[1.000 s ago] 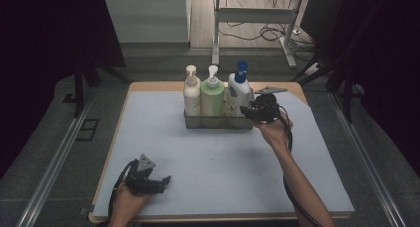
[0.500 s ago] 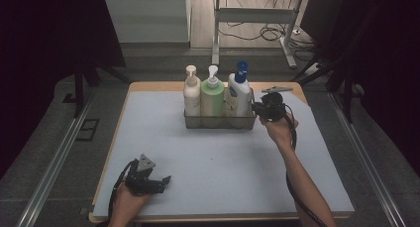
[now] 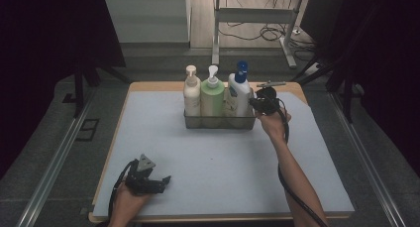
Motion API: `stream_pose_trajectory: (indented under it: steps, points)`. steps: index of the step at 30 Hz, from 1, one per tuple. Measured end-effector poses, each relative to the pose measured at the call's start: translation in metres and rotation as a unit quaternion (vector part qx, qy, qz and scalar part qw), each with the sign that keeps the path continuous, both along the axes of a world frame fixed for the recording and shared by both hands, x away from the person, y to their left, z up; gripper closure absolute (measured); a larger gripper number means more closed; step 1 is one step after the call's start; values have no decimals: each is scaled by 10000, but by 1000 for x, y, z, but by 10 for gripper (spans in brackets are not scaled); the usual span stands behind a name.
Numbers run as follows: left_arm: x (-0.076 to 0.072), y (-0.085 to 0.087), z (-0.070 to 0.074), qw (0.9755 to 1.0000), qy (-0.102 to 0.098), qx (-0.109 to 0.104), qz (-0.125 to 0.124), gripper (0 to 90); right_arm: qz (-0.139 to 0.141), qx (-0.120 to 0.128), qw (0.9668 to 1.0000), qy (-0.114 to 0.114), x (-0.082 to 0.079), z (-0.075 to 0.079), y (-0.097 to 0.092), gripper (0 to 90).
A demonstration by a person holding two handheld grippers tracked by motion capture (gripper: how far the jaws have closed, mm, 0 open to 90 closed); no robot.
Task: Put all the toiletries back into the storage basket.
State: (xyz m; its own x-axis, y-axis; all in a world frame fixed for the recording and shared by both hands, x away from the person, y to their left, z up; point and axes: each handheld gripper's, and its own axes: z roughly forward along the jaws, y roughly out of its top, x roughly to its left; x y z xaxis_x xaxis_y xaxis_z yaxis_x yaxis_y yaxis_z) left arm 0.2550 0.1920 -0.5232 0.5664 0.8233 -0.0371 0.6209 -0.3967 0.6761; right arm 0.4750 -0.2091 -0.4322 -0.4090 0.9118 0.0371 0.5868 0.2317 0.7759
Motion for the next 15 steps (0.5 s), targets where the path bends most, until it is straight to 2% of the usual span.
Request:
stream_pose_trajectory:
  steps: [7,10,13,15]
  points:
    - [0,0,0,10000,1,-14,1,122,140,13,9998,139,6,-10,8,898]
    - [0,0,0,10000,1,-12,0,122,108,4,9997,200,7,-15,10,897]
    - [0,0,0,10000,1,-13,1,122,49,128,9994,313,8,-18,9,897]
    - [0,0,0,10000,2,-11,2,122,16,93,9994,342,7,-21,10,898]
